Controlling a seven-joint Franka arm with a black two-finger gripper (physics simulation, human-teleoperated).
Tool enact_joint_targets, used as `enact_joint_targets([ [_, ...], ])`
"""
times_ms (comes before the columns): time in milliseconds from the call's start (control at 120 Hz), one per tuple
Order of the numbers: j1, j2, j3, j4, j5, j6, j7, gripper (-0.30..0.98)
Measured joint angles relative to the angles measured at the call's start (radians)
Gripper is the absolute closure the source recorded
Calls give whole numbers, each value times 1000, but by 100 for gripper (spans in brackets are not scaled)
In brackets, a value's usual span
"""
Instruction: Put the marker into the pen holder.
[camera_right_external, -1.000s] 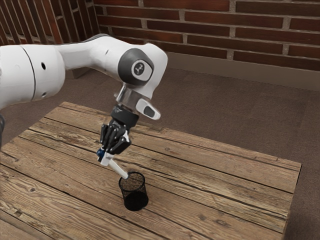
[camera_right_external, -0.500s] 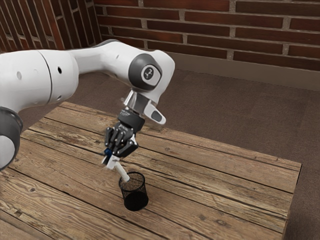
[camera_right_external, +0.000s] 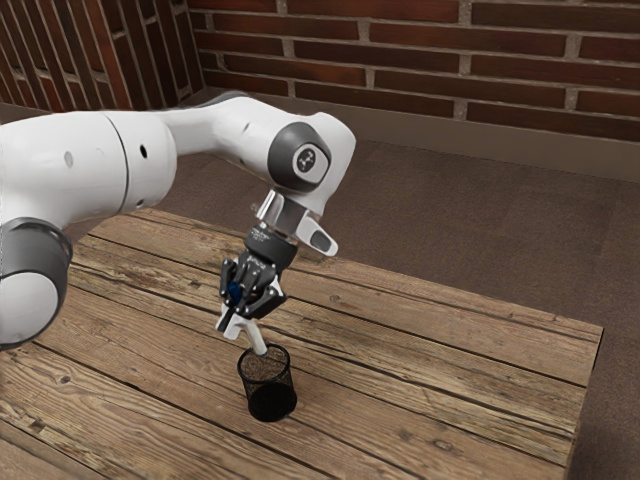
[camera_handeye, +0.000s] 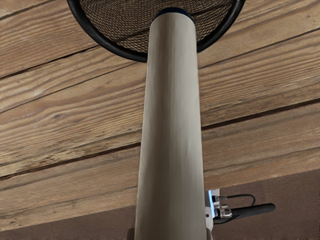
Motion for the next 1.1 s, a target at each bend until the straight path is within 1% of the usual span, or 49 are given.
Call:
enact_joint_targets([
  [283,4,38,0,-7,-6,23,-2,73],
  [625,14,129,-2,-8,-10,107,7,72],
  [767,13,133,-3,-8,-24,122,7,42],
  [842,12,128,-3,-6,-27,128,7,30],
  [875,12,99,-3,-6,-27,133,7,25],
  [908,11,40,-2,-18,-22,145,8,22],
  [975,21,-165,-2,-119,12,205,8,16],
  [1033,63,-324,-3,-190,45,291,12,12],
  [1100,142,-399,-6,-220,64,426,32,9],
])
